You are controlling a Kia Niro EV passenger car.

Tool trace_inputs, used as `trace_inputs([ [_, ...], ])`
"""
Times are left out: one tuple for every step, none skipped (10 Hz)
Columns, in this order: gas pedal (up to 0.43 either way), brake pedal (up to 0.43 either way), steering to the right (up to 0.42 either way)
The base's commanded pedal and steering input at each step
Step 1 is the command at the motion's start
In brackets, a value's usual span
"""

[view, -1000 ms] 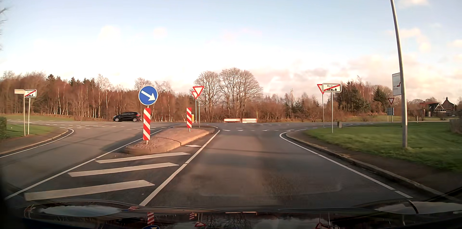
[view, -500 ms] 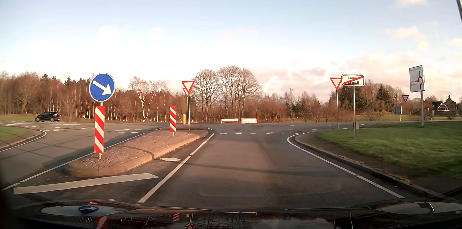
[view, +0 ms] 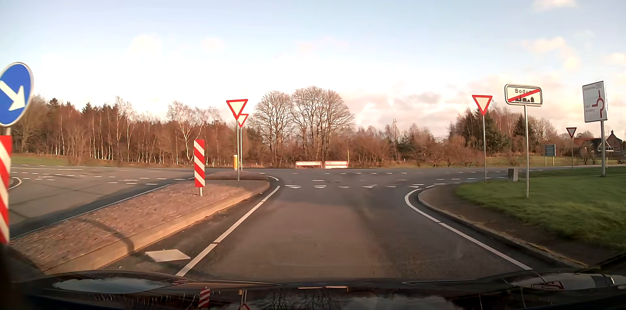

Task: Follow the waypoints while adhering to traffic rules and regulations

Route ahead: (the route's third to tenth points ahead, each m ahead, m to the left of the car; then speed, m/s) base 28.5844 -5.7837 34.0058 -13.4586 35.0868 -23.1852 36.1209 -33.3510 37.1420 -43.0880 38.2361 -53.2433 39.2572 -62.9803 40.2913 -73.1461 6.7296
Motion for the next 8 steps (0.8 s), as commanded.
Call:
trace_inputs([
  [0.098, 0.000, 0.006],
  [0.098, 0.000, 0.006],
  [0.087, 0.000, 0.007],
  [0.079, 0.000, 0.013],
  [0.059, 0.000, 0.018],
  [0.047, 0.000, 0.023],
  [0.039, 0.000, 0.028],
  [0.039, 0.000, 0.036],
])
